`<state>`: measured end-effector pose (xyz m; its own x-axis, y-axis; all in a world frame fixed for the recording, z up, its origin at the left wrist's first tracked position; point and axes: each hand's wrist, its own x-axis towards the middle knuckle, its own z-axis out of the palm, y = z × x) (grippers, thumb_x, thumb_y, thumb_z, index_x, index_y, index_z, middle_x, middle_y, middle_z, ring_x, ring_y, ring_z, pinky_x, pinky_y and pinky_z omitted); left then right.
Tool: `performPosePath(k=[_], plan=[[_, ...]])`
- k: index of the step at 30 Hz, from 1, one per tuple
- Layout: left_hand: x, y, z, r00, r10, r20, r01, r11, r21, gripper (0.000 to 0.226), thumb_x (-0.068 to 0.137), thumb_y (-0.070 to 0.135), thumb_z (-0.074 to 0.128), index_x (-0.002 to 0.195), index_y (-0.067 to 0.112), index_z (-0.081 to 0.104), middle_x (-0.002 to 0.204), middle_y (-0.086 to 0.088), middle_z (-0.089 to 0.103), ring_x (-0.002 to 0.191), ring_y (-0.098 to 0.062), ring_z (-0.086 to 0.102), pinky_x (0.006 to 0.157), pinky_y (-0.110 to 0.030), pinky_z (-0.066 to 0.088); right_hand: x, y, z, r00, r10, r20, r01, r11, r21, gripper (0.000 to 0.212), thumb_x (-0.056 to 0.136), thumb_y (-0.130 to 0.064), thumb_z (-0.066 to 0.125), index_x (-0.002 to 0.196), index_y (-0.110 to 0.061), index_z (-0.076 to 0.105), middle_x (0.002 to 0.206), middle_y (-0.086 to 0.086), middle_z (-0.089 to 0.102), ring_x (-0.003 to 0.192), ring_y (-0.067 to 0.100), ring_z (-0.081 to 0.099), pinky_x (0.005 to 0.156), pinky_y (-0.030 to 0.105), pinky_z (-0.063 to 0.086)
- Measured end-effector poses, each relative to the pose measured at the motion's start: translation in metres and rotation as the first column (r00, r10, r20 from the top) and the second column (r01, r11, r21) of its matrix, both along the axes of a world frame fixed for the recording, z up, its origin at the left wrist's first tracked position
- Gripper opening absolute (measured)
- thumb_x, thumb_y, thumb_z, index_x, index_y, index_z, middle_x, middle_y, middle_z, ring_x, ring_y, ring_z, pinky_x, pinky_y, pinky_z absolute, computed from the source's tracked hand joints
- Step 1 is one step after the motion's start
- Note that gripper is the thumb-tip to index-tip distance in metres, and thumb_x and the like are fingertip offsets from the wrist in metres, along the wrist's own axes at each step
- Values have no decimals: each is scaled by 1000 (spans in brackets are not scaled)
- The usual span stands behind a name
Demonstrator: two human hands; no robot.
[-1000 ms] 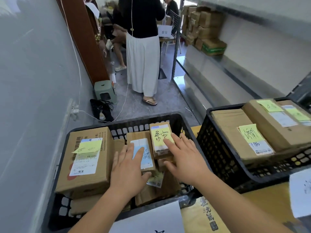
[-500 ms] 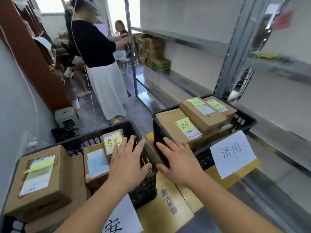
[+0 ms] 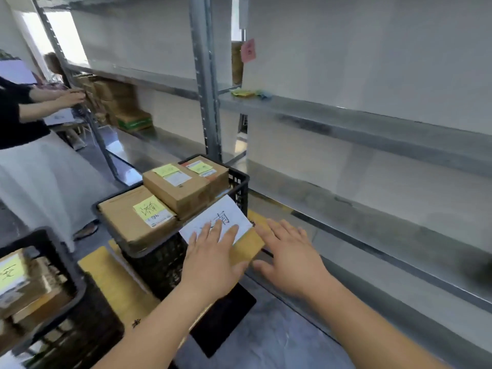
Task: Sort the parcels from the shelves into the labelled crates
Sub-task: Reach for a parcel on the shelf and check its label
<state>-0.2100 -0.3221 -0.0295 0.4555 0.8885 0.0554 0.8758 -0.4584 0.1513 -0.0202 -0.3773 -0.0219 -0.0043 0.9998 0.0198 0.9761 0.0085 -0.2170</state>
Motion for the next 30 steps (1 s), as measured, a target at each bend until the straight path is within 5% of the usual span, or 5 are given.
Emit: performPosePath(k=[14,30], plan=[[263,-10,-26,897,-442,10,442,895,-59,87,91,68,51,160,38,7,170,-3,7,156,-24,1,126,-48,5,222,-89,-30,876,-483,1,481,872,-91,78,97,-64,46,161,-38,9,171,-3,5,157,25,3,126,52,6],[518,-41,-30,646,-762,28,757,637,-143,88,89,66,54,160,38,8,168,-6,15,155,-27,9,126,-46,4,414,-172,-29,550,-834,-46,829,552,-92,79,95,-62,50,161,-40,11,171,-6,6,157,22,4,126,49,8]])
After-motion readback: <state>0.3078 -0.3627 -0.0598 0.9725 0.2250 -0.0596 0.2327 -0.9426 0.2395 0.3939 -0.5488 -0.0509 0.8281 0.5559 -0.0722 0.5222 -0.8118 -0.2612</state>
